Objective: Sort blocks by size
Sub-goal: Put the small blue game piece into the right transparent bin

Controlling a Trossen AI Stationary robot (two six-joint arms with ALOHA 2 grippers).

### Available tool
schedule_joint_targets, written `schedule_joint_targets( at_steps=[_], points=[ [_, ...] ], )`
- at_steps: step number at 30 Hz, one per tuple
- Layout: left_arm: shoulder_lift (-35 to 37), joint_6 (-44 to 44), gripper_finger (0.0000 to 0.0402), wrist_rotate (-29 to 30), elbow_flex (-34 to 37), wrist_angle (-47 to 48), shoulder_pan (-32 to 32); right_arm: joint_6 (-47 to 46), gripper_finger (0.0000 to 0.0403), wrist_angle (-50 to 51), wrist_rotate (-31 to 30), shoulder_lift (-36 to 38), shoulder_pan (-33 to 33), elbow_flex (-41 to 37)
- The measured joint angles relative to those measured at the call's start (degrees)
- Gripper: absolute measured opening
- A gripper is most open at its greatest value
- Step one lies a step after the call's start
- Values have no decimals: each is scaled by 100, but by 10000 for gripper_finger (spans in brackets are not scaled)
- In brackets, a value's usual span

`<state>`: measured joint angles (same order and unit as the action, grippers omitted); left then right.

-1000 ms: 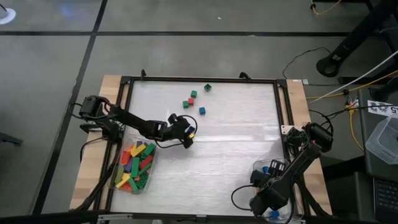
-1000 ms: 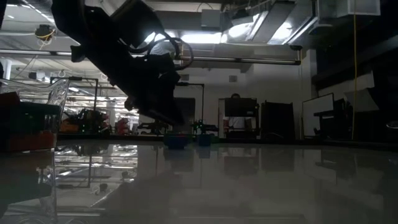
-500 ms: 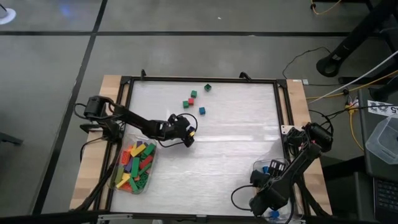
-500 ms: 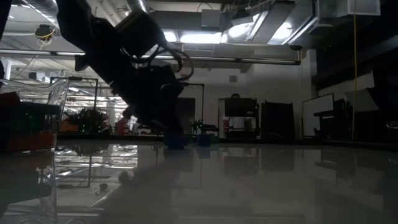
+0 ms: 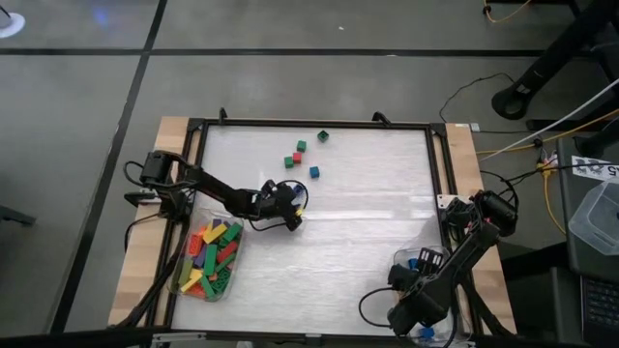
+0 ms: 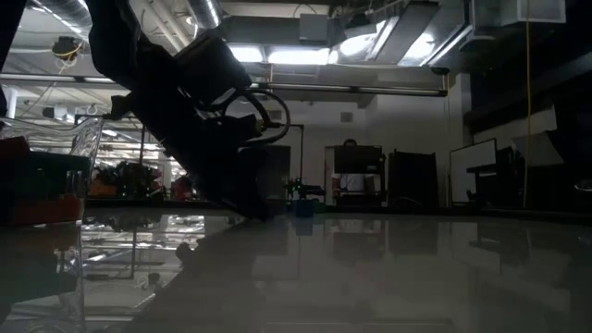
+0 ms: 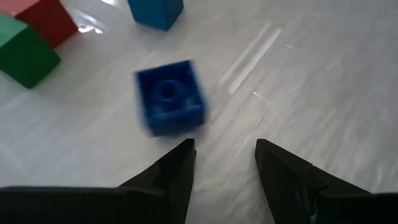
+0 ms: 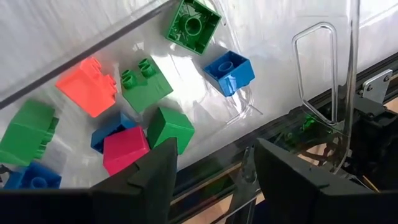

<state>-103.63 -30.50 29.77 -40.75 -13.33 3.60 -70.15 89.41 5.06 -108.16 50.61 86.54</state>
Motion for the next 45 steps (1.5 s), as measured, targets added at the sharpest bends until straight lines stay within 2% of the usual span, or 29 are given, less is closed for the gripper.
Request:
schedule_joint_targets(
  at_steps=[5, 13, 19, 21, 27, 31, 38, 42, 45],
  points=[
    [189, 578, 159, -111, -2, 98, 6, -3, 211, -1, 97, 0, 0, 0],
    [502, 861, 159, -12, -46, 96, -71, -2, 211, -19, 106, 0, 0, 0],
    [591, 959, 159, 503, -46, 101, -206, -2, 211, -50, 105, 0, 0, 2],
    [541, 912, 159, 507, -48, 48, -325, -2, 211, -65, 96, -1, 0, 2],
    [375, 760, 159, 319, -46, 87, -617, -2, 211, -108, 89, -2, 0, 2],
    [375, 668, 159, -47, -46, 73, -730, -2, 211, -126, 66, -2, 0, 2],
    [331, 631, 159, -120, -46, 131, -859, -2, 211, -126, 4, -2, 0, 2],
    [267, 628, 159, -519, -46, 199, -943, -2, 211, -132, 4, -2, 0, 2],
    [226, 726, 159, -610, -47, 233, -976, -2, 211, -164, -35, -2, 0, 2]
  ],
)
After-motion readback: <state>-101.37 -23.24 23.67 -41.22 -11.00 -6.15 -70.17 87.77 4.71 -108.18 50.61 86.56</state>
